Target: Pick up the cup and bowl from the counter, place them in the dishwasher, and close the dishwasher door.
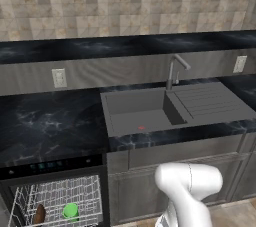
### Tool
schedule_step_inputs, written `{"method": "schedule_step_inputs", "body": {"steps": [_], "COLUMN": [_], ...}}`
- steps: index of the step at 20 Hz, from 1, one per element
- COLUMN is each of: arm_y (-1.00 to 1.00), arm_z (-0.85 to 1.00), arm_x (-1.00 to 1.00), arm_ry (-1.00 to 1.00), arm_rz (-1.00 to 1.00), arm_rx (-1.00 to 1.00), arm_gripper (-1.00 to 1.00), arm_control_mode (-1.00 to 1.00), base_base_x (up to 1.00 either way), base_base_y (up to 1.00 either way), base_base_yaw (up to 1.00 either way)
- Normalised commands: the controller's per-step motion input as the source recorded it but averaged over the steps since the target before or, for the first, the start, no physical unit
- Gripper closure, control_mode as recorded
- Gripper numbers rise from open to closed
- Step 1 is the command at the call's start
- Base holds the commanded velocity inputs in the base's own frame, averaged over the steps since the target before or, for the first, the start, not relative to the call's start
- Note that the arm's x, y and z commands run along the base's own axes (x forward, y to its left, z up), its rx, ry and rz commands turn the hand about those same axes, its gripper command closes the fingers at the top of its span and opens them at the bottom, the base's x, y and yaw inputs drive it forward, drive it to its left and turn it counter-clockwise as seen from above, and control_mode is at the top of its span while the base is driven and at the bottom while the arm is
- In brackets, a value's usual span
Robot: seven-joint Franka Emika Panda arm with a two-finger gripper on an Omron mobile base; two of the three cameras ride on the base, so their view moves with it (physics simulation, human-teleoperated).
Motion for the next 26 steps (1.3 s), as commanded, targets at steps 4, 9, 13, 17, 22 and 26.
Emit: {"method": "schedule_step_inputs", "body": {"steps": [4, 9, 13, 17, 22, 26], "arm_y": [0.0, 0.0, 0.14, 0.34, 0.51, 0.54], "arm_z": [-0.49, -0.45, -0.61, -0.81, -0.98, -1.0], "arm_x": [0.07, 0.21, 0.27, 0.15, 0.0, 0.0], "arm_ry": [-0.07, -0.07, -0.06, -0.04, -0.05, -0.07], "arm_rz": [0.0, 0.0, 0.03, 0.07, 0.11, 0.12], "arm_rx": [0.0, 0.0, 0.0, 0.0, 0.0, -0.02], "arm_gripper": [-1.0, -1.0, -1.0, -1.0, -1.0, -1.0], "arm_control_mode": [-1.0, -1.0, -1.0, -1.0, -1.0, -1.0], "base_base_x": [0.0, 0.0, 0.0, 0.0, 0.0, 0.0], "base_base_y": [0.0, 0.0, 0.0, 0.0, 0.0, 0.0], "base_base_yaw": [0.0, 0.0, 0.0, 0.0, 0.0, 0.0]}}
